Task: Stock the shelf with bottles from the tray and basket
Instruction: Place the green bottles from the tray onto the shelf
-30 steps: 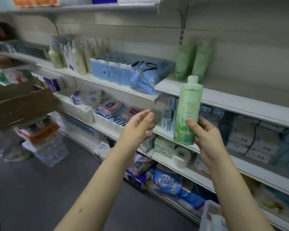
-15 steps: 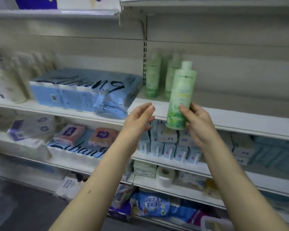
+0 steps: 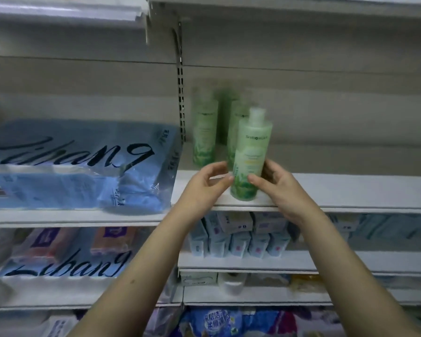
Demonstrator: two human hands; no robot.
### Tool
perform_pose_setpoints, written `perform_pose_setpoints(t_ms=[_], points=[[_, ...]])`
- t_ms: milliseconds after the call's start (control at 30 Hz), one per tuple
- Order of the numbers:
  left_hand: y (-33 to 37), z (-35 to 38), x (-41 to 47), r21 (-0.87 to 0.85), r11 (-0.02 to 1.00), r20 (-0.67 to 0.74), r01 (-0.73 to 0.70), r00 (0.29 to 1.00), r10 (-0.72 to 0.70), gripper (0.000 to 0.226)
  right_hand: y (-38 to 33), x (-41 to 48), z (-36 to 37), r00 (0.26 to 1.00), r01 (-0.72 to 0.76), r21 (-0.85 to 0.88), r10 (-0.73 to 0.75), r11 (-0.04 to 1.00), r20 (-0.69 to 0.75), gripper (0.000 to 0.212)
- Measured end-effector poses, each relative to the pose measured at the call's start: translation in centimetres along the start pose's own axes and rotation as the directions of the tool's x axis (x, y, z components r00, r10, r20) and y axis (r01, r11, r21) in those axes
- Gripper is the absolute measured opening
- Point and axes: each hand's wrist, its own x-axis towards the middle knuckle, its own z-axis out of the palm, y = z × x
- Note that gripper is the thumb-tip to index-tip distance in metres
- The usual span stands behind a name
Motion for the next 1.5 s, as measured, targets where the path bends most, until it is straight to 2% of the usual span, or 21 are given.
perform_pose_setpoints(t_ms=[167, 567, 867, 967, 1067, 1200, 1333, 1500], points=[[0.0, 0.4, 2.1, 0.090, 0.995, 0.113, -0.048, 0.993, 0.038, 0.026, -0.4, 0.3, -0.8, 0.999, 0.024, -0.155, -0.019, 0.988, 0.037, 0.042], [-0.7, 0.6, 1.6, 0.179, 0.980, 0.084, -0.082, 0.994, 0.068, 0.027, 1.0, -0.1, -1.0, 0.999, 0.012, -0.189, -0.021, 0.982, -0.047, 0.043], [-0.1, 0.9, 0.9, 0.252, 0.962, 0.072, -0.101, 0.994, 0.086, 0.029, 1.3, -0.1, -1.3, 0.998, 0.011, -0.257, -0.025, 0.966, -0.051, 0.044], [0.1, 0.9, 0.9, 0.272, 0.960, 0.064, -0.070, 0.996, 0.055, 0.032, 1.2, -0.3, -0.9, 0.996, 0.005, -0.292, -0.029, 0.956, -0.080, 0.052], [0.8, 1.2, -0.1, 0.256, 0.966, 0.018, -0.028, 1.000, 0.024, 0.039, 0.9, -1.4, -0.5, 0.989, -0.008, -0.231, -0.027, 0.973, -0.148, 0.052], [1.5, 2.2, -4.5, 0.181, 0.983, -0.185, -0.007, 0.982, 0.041, 0.037, 0.2, -6.4, -0.6, 0.953, 0.008, -0.080, -0.032, 0.997, -0.302, 0.041], [1.2, 4.1, -9.6, 0.007, 1.000, -0.208, -0.006, 0.978, 0.007, 0.032, 0.8, -11.9, -1.7, 0.926, -0.001, 0.070, 0.027, 0.998, -0.377, 0.041], [1.0, 6.1, -13.1, -0.051, 0.997, -0.241, 0.064, 0.968, -0.074, 0.027, -0.6, -15.2, -3.8, 0.924, -0.010, 0.058, 0.031, 0.998, -0.381, 0.041]])
